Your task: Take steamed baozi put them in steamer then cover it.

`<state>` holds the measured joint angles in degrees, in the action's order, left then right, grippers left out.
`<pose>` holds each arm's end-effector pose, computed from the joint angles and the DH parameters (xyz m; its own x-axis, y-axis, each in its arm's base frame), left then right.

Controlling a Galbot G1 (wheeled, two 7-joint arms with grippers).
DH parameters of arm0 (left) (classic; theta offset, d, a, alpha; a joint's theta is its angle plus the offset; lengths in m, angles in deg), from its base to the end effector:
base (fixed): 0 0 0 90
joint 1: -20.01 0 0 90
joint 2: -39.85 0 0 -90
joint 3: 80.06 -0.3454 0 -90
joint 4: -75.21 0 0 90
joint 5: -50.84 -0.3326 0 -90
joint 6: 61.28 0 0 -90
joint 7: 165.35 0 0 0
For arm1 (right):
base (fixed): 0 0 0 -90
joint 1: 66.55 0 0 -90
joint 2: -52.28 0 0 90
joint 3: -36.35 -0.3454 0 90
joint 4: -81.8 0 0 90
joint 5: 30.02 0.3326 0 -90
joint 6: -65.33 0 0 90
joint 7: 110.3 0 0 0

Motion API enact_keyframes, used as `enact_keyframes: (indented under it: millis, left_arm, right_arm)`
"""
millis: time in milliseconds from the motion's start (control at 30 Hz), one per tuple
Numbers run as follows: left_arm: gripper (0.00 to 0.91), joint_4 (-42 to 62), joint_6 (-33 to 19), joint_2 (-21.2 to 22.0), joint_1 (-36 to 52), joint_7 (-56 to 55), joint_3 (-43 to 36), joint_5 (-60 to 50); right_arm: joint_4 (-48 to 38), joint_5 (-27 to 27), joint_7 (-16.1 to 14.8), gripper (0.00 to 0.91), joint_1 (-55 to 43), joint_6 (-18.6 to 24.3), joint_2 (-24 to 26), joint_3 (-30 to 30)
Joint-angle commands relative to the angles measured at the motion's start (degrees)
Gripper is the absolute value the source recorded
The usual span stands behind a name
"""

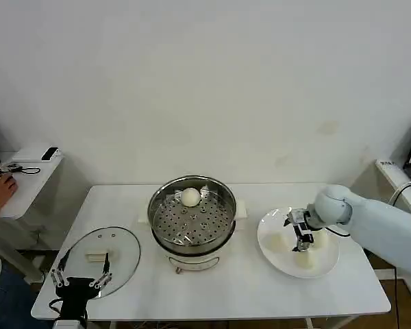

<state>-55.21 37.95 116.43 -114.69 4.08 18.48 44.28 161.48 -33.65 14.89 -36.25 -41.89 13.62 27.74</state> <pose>0.0954 0.0667 -0.2596 -0.9721 -0.1900 0.1376 -0.1192 0.9052 0.4079 0.4613 -0.1141 -0.2128 -0.2231 -0.1376 0.9650 -0.9618 -0.1298 -0.2409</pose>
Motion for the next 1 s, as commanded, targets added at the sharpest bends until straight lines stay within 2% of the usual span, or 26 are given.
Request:
enact_keyframes:
  millis: [33,133,233,467,767,1000]
  left_arm:
    - [0.907,0.1,0.0,-0.1,0.1,0.0,0.3,0.1]
    - [0.907,0.2,0.0,-0.1,0.0,0.0,0.5,0.0]
    - [0.907,0.1,0.0,0.0,0.0,0.0,0.6,0.0]
    - [0.907,0.3,0.0,0.1,0.2,0.0,0.5,0.0]
    - [0.907,0.0,0.1,0.4,-0.1,-0.1,0.5,0.0]
    - [0.907,-0.3,0.1,0.5,-0.1,-0.2,0.6,0.1]
  right_arm:
    - [-5.1,-1.2,-0.1,0.907,3.1,-0.7,-5.8,-1.7]
    - [-5.6,-1.3,-0.2,0.907,3.0,-0.9,-6.3,-1.5]
    - [-6.1,-1.8,-0.2,0.836,3.0,-1.1,-6.6,-1.5]
    - [-6.7,-2.0,-0.1,0.776,3.4,-1.7,-6.8,-1.9]
    - [-5.3,-1.5,-1.1,0.655,1.2,-3.3,-5.7,-1.5]
    - [-2.9,-0.1,-2.4,0.645,-4.3,-3.3,-2.7,0.2]
